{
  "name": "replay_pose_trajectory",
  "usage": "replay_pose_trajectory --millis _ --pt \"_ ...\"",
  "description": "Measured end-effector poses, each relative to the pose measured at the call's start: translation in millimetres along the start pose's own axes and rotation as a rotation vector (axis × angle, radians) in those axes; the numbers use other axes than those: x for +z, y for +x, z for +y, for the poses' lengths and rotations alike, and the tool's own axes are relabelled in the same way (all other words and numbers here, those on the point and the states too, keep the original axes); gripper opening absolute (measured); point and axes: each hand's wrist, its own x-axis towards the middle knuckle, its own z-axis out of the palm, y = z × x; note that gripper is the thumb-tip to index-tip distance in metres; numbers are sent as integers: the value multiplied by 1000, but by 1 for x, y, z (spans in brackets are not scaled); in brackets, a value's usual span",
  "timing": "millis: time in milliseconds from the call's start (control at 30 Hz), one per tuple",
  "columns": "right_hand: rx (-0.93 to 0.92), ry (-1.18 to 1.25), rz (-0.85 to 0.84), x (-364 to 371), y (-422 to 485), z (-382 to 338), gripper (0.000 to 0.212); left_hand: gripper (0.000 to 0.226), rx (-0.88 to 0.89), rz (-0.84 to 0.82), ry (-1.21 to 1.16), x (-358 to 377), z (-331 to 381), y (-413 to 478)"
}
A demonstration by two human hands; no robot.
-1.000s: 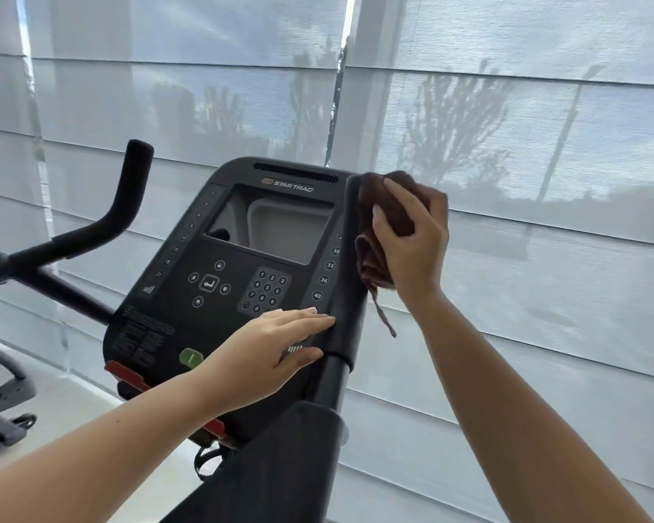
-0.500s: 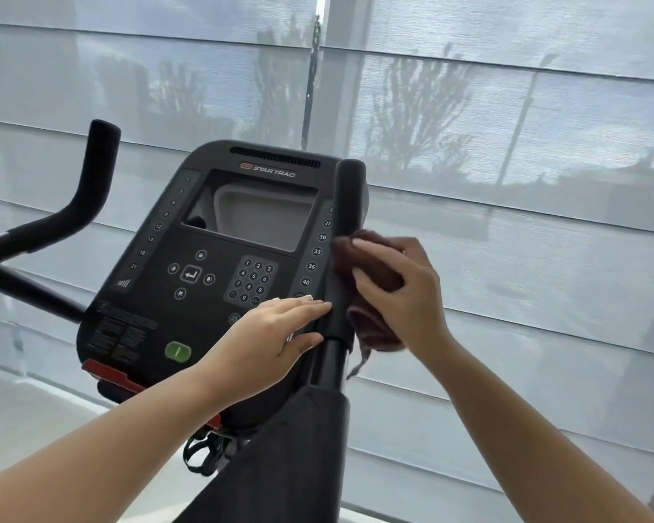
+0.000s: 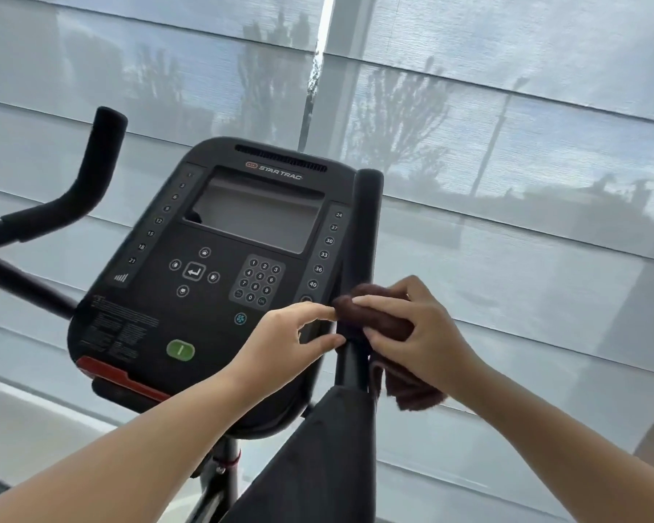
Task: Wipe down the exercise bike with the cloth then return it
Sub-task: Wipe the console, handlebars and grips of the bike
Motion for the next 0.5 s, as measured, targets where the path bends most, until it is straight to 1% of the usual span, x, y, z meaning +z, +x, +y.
replay_pose_trajectory --millis 33,67,133,200,267,333,433,500 --pt "-34 -52 -22 -5 7 -3 37 24 -42 1 -48 1 0 0" --pt "-71 -110 -4 -10 18 -6 35 23 -85 -1 -91 1 0 0" --pt "-127 -222 120 -18 49 -12 33 23 -148 -9 -154 1 -1 1" --pt "-130 -327 235 -22 80 -15 32 23 -175 -9 -192 1 -1 1" --pt "-94 -363 267 -20 98 -15 32 25 -199 -6 -240 2 -1 1" --pt "-60 -335 229 -14 93 -11 31 26 -223 -8 -287 3 -2 1" --pt "-4 -240 31 -3 50 -4 33 28 -256 -5 -378 6 -2 1" --pt "51 -120 -51 -2 23 -6 39 27 -276 -3 -438 6 -1 1"
